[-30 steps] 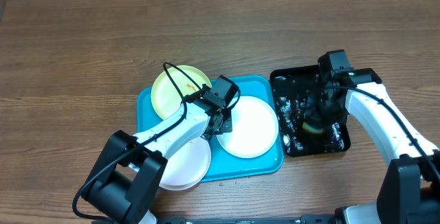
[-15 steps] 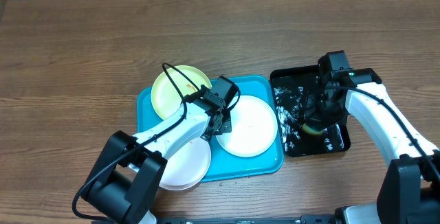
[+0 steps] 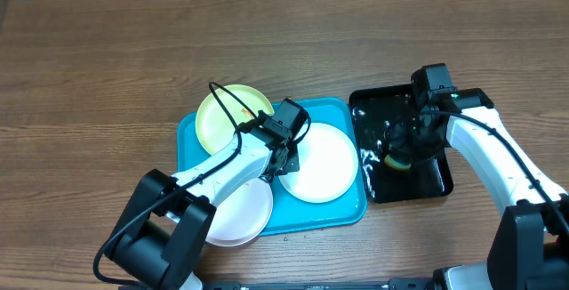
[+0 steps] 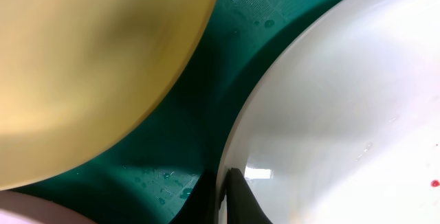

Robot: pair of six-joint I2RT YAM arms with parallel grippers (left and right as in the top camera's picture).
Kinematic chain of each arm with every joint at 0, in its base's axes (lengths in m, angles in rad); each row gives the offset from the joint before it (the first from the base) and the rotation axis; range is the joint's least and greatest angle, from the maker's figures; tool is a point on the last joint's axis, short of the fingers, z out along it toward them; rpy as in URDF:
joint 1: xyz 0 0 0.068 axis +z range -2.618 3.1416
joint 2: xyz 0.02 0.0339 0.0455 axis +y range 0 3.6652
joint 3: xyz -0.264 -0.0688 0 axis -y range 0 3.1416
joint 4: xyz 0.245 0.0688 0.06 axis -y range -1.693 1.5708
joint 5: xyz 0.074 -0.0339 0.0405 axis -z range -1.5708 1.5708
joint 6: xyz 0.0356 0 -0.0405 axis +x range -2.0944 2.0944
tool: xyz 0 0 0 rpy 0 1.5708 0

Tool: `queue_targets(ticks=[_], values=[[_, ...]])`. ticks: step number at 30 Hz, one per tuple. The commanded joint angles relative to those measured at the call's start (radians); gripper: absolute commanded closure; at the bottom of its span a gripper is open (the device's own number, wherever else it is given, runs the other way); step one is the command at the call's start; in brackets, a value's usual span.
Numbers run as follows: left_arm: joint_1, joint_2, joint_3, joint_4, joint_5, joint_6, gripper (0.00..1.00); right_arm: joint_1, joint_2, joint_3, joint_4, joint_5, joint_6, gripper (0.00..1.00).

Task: Clean dirty plates on tray and stack at the side
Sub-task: 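Scrub the green sponge in the black tray with the right gripper, then move the sponge onto the white plate and wipe it, right gripper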

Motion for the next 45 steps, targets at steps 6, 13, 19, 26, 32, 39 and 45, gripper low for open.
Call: queue_targets(ticks=[6, 13, 19, 26, 32, 39, 45], values=[[0.005, 0.031, -0.032, -0.020, -0.057, -0.017, 0.96, 0.029, -0.007, 0.017, 0.045, -0.507, -0.200, 0.96], [0.005, 0.031, -0.032, -0.018, -0.054, -0.014, 0.96, 0.213, -0.003, 0.015, 0.120, -0.386, -0.192, 0.96], [0.005, 0.031, -0.032, -0.024, -0.055, -0.013, 0.96, 0.389, 0.012, 0.002, 0.214, -0.236, -0.006, 0.96], [0.005, 0.031, -0.032, -0.030, -0.058, -0.013, 0.96, 0.452, 0.045, -0.061, 0.356, -0.186, 0.106, 0.96], [0.005, 0.031, -0.032, -0.030, -0.058, -0.013, 0.96, 0.457, 0.094, -0.108, 0.448, -0.199, 0.115, 0.96], [0.005, 0.031, -0.032, -0.031, -0.058, -0.013, 0.96, 0.460, 0.146, -0.135, 0.515, -0.205, 0.115, 0.96], [0.005, 0.031, -0.032, -0.029, -0.058, -0.013, 0.96, 0.462, 0.201, -0.135, 0.554, -0.202, 0.115, 0.96]])
